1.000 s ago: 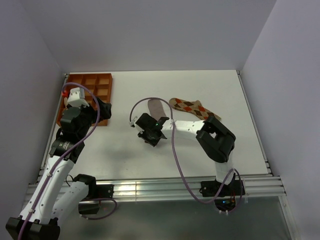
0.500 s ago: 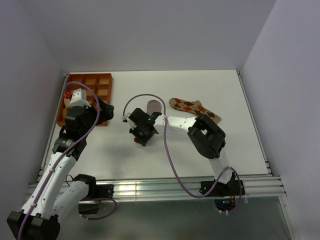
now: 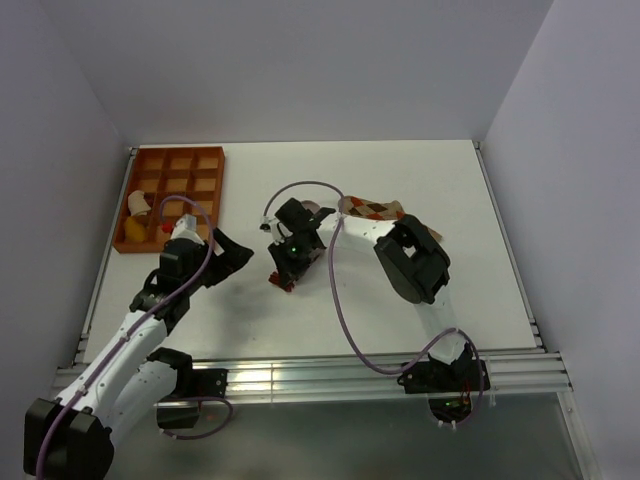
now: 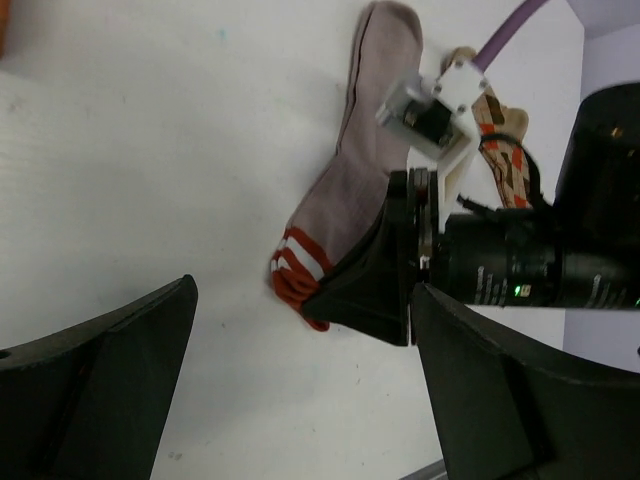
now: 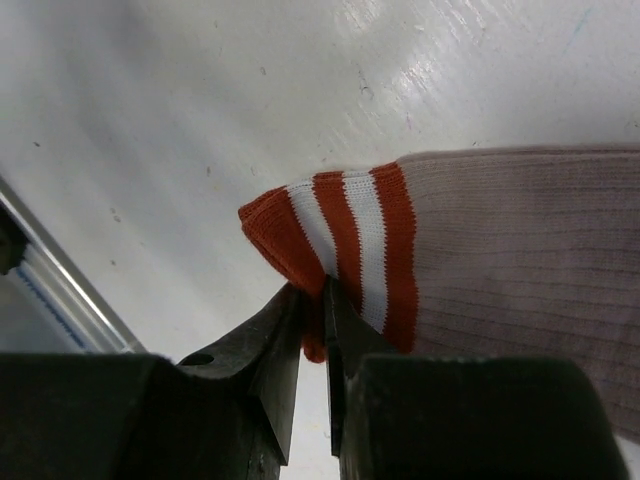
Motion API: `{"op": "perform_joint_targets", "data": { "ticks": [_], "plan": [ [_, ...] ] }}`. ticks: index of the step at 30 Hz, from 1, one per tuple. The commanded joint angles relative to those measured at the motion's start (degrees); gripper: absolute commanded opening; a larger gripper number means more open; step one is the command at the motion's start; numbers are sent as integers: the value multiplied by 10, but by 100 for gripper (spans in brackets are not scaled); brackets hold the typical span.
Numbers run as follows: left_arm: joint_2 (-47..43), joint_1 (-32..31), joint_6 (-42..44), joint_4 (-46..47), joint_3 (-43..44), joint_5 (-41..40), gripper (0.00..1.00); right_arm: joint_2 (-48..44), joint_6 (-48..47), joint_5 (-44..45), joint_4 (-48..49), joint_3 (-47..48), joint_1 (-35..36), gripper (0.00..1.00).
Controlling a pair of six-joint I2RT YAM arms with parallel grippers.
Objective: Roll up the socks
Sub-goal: Roll the sock at the center of the board.
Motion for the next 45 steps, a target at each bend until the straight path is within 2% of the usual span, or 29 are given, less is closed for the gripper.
{"op": "perform_joint_targets", "data": {
  "ticks": [1, 4, 14, 22, 38, 45],
  "plan": [
    [1, -18, -48, 69, -33, 28, 94, 28, 15, -54, -22, 25, -14, 21],
    [13, -32, -70, 96, -60, 26, 90, 39, 23, -88, -27, 36, -26, 21],
    [92, -65, -92, 183, -88, 21, 89, 66, 68, -160, -19, 41, -68, 22],
    [169, -84, -102, 220, -79, 19, 84, 91, 85, -181, -16, 49, -76, 23],
    [270, -104, -129, 287, -73, -10, 57, 101, 98, -195, -4, 44, -80, 23],
    [300, -106, -138, 325, -73, -16, 55, 105, 98, -195, -6, 47, -80, 23]
  ]
}}
